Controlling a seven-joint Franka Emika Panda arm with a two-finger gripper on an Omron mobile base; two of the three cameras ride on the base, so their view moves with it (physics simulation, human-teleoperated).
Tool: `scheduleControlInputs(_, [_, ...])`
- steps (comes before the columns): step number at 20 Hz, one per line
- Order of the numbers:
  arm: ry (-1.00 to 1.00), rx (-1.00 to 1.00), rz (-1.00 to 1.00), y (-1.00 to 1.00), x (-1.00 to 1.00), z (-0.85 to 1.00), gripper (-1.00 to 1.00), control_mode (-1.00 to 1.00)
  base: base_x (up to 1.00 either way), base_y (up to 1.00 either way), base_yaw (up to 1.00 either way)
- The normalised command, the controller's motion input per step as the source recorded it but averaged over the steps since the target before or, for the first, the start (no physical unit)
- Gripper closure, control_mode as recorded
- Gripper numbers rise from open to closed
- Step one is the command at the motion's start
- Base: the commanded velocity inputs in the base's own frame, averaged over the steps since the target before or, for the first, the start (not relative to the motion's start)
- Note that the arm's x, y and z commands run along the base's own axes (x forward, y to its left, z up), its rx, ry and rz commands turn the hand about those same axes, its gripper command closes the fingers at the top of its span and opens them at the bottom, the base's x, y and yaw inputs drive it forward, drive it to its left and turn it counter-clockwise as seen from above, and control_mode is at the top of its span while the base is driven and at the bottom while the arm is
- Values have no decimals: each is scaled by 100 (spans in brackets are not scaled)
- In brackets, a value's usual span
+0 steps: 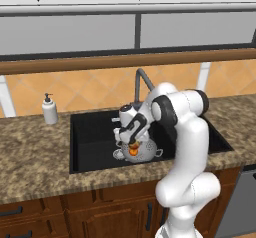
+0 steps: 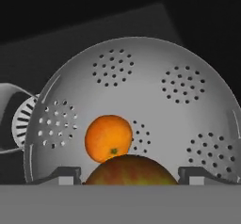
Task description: Put the colander in the sink, put the apple, tangerine in the colander, and turn on the sink faucet and pour water over the colander.
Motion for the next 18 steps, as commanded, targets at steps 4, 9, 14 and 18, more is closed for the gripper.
scheduleControlInputs(4, [0, 0, 0, 0, 44, -18, 100, -100, 0, 0, 0])
scheduleControlInputs(9, [0, 0, 0, -6, 13, -51, 100, -100, 0, 0, 0])
scheduleControlInputs(14, [0, 0, 0, -8, 0, -43, 100, -100, 0, 0, 0])
scheduleControlInputs(18, [0, 0, 0, 0, 0, -2, -100, -100, 0, 0, 0])
